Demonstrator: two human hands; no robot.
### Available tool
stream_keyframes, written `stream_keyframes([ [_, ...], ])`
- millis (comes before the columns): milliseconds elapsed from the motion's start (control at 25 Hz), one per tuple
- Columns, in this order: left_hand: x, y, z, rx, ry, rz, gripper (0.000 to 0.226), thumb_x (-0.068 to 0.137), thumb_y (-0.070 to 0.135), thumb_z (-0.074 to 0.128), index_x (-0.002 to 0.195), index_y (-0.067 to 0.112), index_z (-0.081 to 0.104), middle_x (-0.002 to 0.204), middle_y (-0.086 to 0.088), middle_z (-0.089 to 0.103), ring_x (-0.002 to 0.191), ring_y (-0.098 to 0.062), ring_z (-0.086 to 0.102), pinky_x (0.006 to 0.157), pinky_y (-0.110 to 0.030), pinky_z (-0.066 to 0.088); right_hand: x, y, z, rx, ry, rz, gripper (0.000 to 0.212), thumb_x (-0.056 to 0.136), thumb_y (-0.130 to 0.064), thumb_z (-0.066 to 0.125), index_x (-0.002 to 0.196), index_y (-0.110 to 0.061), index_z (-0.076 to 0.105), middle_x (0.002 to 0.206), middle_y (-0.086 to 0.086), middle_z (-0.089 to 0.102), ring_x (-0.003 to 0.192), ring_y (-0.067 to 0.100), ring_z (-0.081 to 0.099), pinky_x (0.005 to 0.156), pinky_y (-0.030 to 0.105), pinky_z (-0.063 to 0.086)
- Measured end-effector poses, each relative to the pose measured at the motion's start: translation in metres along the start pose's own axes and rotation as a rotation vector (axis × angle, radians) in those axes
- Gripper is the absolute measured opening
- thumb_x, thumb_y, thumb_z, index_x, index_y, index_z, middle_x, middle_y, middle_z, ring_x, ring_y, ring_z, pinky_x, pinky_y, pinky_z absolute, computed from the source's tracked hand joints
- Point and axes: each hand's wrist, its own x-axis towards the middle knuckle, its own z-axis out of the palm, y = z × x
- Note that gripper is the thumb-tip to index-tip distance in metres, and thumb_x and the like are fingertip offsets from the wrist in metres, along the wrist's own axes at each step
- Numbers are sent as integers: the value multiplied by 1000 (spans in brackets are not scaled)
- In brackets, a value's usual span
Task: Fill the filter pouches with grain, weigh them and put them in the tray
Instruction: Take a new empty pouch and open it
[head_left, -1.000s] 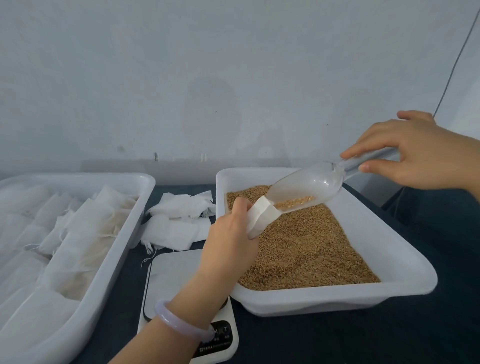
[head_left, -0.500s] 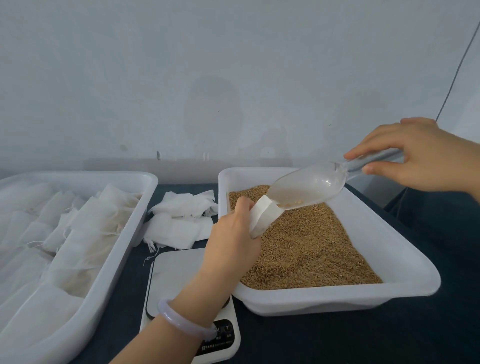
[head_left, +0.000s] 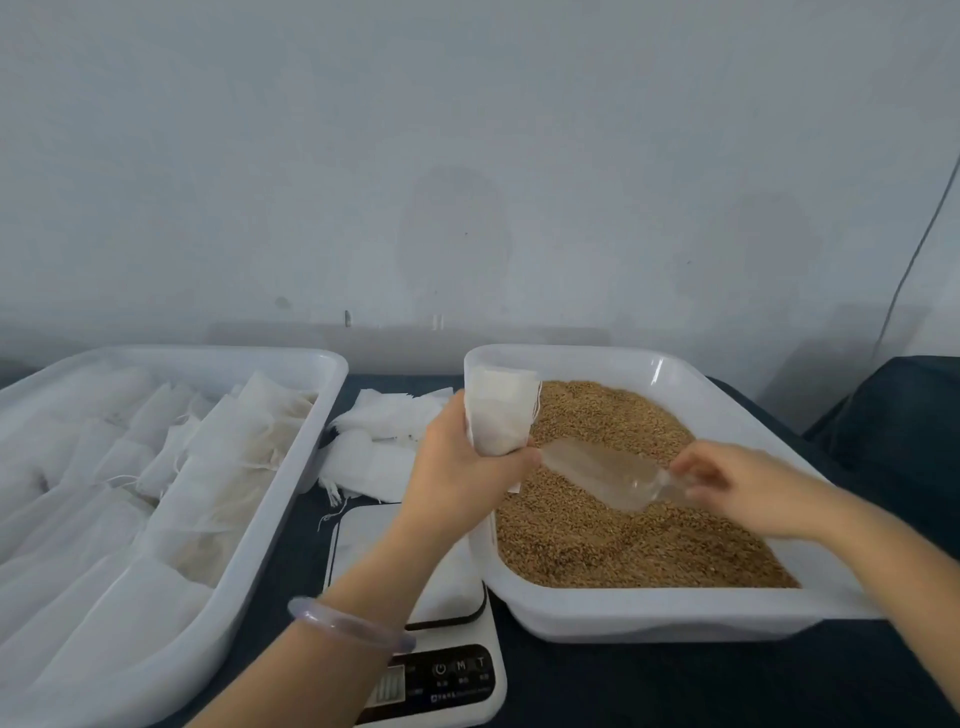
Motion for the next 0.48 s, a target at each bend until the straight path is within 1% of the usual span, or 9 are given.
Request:
stream_keyframes([
  [80, 0, 7, -18, 60, -71, 28, 42, 69, 9, 79, 98, 27, 56, 79, 7, 70, 71, -7, 67, 64, -26, 57, 4, -12, 11, -106, -91, 33, 21, 91, -27, 56, 108, -36, 48, 120, -11, 58, 101, 4, 56, 90, 23, 46],
  [160, -3, 14, -36, 129, -162, 24, 49, 67, 12, 81, 101, 35, 53, 82, 16, 67, 73, 0, 65, 61, -23, 57, 3, -36, 9, -122, -25, -56, 34, 84, -42, 62, 115, -37, 49, 123, -20, 53, 109, 2, 54, 93, 20, 43],
  [200, -4, 16, -44, 140, -207, 23, 51, 67, 11, 81, 102, 35, 53, 83, 16, 66, 72, 2, 65, 58, -19, 55, -1, -55, 4, 6, 42, -157, 45, 77, -56, 64, 117, -42, 50, 121, -28, 51, 111, -2, 53, 92, 18, 42],
  [240, -6, 18, -49, 151, -246, 26, 53, 66, 9, 81, 104, 32, 53, 81, 14, 65, 70, 2, 65, 55, -16, 52, -7, -81, -2, 220, 81, -265, 52, 68, -68, 64, 114, -49, 52, 118, -31, 54, 110, -6, 54, 90, 16, 43],
  [280, -7, 19, -52, 154, -275, 22, 55, 65, 6, 81, 107, 28, 54, 79, 12, 65, 68, 1, 64, 55, -15, 50, -13, -107, -8, 439, 86, -382, 53, 62, -75, 64, 109, -53, 55, 114, -31, 59, 107, -8, 56, 86, 16, 46],
  [320, -8, 19, -54, 139, -297, 8, 57, 65, 2, 80, 111, 23, 54, 79, 10, 63, 67, -1, 63, 56, -18, 51, -15, -130, -9, 598, 63, -480, 47, 61, -73, 67, 103, -53, 60, 109, -28, 63, 102, -8, 59, 82, 16, 48],
  [360, -9, 20, -57, 110, -318, -3, 58, 66, -1, 79, 115, 18, 54, 81, 6, 63, 68, -4, 62, 57, -21, 52, -15, -150, -7, 678, 61, -536, 34, 64, -64, 70, 96, -51, 65, 101, -25, 67, 94, -8, 62, 77, 16, 50],
  [440, -12, 19, -69, 86, -365, -12, 57, 67, -4, 79, 116, 15, 55, 83, 1, 62, 72, -10, 63, 60, -27, 54, -8, -178, 3, 672, 150, -547, 8, 75, -39, 73, 81, -35, 69, 81, -17, 69, 75, -3, 63, 68, 21, 49],
  [480, -14, 19, -77, 101, -394, -20, 57, 67, -3, 80, 115, 17, 56, 84, 0, 63, 76, -13, 64, 63, -29, 56, -4, -188, 8, 671, 204, -536, 5, 78, -28, 73, 78, -29, 67, 77, -12, 70, 72, 3, 64, 68, 26, 50],
])
